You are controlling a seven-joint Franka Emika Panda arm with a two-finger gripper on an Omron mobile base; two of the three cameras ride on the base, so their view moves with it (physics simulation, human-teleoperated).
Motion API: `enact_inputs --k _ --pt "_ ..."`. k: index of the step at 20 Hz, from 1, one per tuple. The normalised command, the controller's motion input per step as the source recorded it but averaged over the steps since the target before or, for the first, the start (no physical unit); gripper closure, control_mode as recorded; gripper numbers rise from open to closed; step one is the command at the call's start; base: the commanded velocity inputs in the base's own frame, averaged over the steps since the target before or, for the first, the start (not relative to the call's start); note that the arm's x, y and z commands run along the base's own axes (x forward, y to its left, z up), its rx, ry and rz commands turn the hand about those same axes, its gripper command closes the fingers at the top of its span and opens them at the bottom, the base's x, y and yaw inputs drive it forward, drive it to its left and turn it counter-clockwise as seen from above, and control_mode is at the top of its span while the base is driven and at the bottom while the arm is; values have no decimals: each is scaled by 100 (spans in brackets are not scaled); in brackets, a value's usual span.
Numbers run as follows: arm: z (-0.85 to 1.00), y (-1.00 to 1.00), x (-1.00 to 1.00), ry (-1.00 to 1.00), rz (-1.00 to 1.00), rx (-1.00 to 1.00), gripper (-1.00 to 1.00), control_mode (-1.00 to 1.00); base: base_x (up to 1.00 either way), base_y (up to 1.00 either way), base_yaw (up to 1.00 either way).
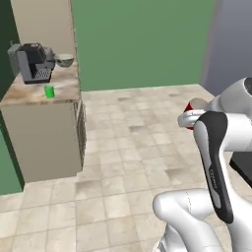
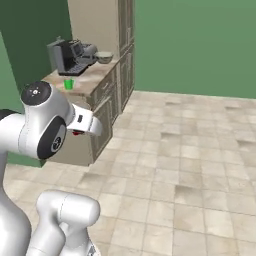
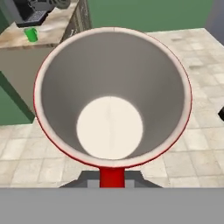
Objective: Clear the mugs and bowl far away from the sink.
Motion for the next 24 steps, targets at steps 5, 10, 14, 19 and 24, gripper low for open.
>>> enact_inputs --k 5,10,14,19,24 --pt "0 0 0 0 0 0 100 100 100 -100 14" --pt "0 0 0 0 0 0 100 100 100 -88 20" --pt "0 0 0 0 0 0 100 100 100 -39 18" --pt "0 0 0 0 0 0 100 100 73 -30 56" --pt "0 0 0 0 0 0 100 100 25 -15 94"
